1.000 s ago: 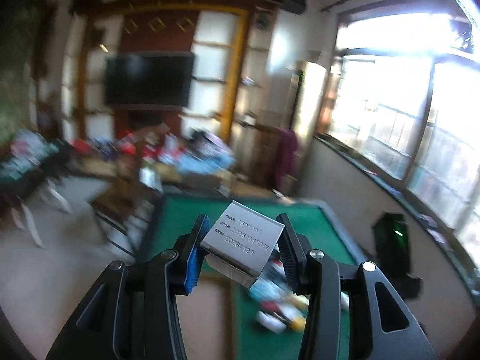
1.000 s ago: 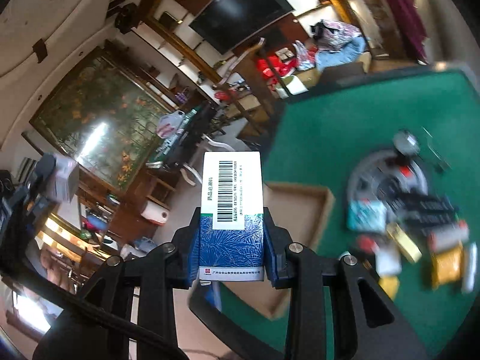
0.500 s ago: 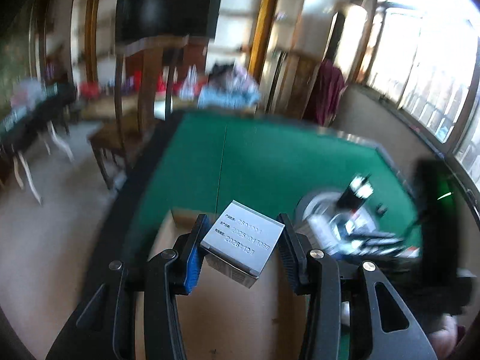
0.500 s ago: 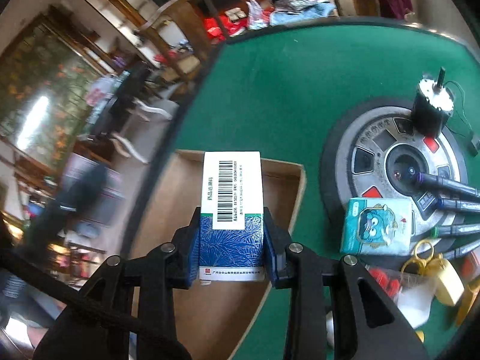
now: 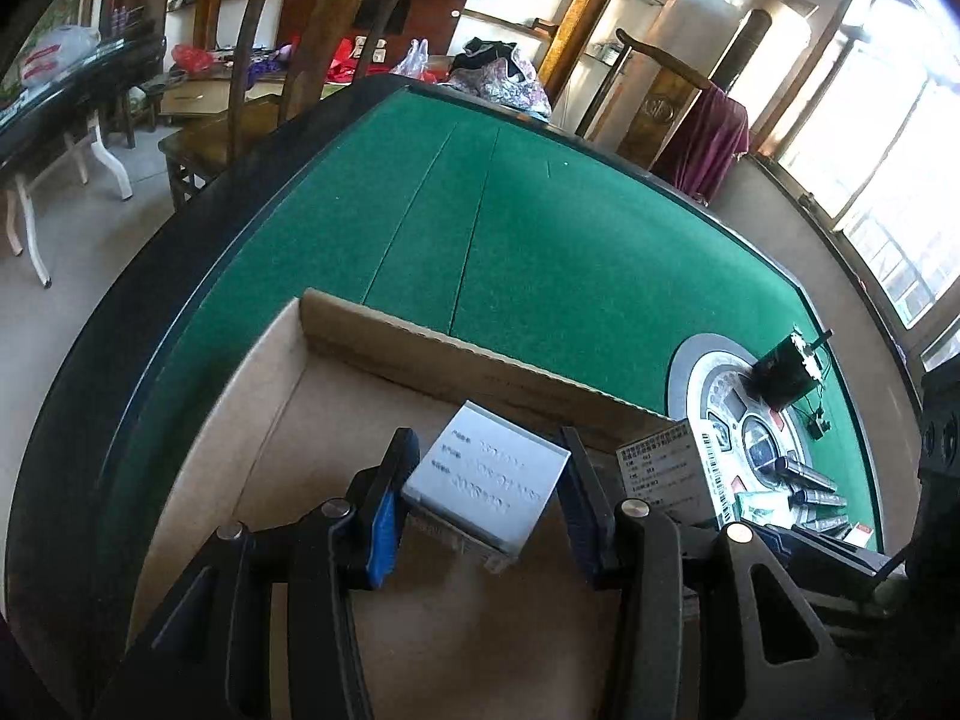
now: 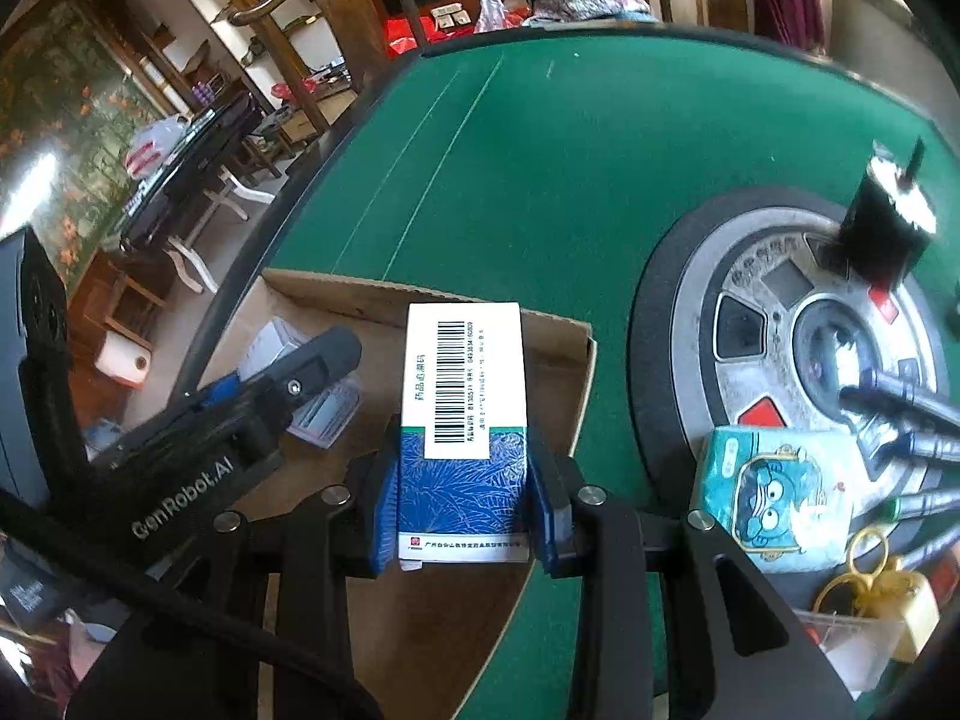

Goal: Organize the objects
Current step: 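Carry both boxes to the cardboard tray and release them there, then grasp the white pill bottle with the left gripper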

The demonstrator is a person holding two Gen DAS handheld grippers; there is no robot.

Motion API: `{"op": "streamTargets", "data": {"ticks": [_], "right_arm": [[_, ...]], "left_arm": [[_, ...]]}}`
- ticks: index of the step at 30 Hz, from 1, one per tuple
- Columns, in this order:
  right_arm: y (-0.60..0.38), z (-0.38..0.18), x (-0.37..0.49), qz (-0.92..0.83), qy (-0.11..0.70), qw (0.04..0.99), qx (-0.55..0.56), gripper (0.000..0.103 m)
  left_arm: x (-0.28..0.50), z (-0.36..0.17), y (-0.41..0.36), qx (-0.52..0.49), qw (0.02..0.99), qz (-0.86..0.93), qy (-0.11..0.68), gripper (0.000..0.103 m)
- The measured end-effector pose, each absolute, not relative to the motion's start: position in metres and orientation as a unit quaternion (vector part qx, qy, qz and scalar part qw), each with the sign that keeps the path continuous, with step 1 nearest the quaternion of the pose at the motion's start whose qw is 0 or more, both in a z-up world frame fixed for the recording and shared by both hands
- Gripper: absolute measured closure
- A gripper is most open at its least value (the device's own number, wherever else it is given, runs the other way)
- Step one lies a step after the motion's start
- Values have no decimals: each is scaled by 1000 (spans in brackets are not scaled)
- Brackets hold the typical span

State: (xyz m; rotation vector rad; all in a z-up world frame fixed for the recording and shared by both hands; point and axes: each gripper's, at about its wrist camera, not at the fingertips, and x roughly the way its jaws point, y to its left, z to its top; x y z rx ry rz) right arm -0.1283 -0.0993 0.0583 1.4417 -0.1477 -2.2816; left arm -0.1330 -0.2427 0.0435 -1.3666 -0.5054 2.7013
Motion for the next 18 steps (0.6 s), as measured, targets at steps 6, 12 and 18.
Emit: {"op": "streamTargets", "data": {"ticks": [6, 12, 18], "right_arm": [[-96, 60, -126, -831, -34, 211, 513, 64], [-62, 103, -109, -861, -57, 211, 459, 64], [17, 174, -27, -953, -7, 132, 272, 0]], "left_arm": [[-130, 54, -250, -435, 30, 881, -185, 43], [-115, 85, -248, -411, 27, 892, -185, 42], [-60, 137, -203, -363, 84, 912, -170, 29]]}}
